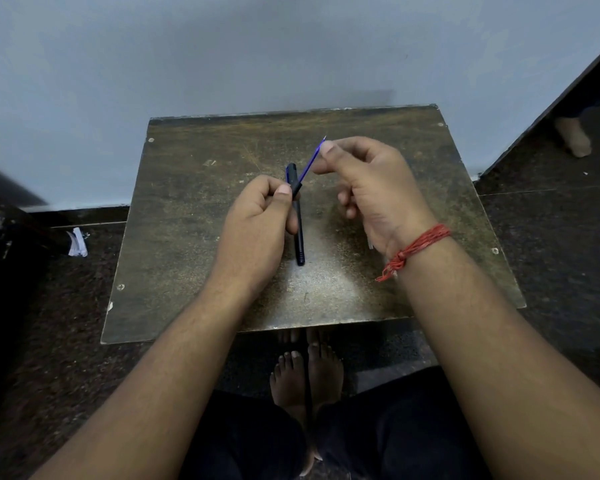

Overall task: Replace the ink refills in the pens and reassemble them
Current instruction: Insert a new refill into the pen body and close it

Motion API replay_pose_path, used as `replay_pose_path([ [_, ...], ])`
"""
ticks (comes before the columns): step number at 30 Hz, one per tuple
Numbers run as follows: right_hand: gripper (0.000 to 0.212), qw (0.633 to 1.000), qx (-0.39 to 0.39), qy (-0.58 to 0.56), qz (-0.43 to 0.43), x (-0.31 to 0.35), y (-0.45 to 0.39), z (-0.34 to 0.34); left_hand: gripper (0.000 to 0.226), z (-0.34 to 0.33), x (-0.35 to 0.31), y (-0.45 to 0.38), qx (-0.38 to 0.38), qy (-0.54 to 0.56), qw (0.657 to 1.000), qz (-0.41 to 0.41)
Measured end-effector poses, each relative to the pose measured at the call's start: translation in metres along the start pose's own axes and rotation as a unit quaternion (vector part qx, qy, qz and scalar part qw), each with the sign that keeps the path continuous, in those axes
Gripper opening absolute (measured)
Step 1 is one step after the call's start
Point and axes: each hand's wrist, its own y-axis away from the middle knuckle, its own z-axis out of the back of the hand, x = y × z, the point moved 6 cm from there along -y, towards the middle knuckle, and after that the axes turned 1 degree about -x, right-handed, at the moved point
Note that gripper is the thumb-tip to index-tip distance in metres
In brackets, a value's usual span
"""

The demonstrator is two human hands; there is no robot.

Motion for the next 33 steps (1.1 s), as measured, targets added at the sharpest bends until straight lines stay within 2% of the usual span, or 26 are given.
replay_pose_path([
  [4,0.010,1.000,-0.020,-0.023,0.008,0.000,-0.001,0.003,0.024,-0.002,0.000,0.001,0.008,-0.008,1.000,0.001],
  [13,0.010,1.000,0.022,0.012,0.017,-0.001,0.003,-0.009,0.023,-0.002,-0.003,0.001,0.007,0.003,1.000,-0.009],
  [20,0.012,1.000,-0.018,-0.013,0.019,-0.003,-0.002,-0.001,0.023,-0.003,-0.003,0.003,0.014,-0.014,1.000,-0.008],
  [33,0.012,1.000,0.013,0.006,0.017,-0.005,0.001,-0.008,0.024,-0.002,-0.004,0.003,0.007,-0.012,1.000,-0.009],
])
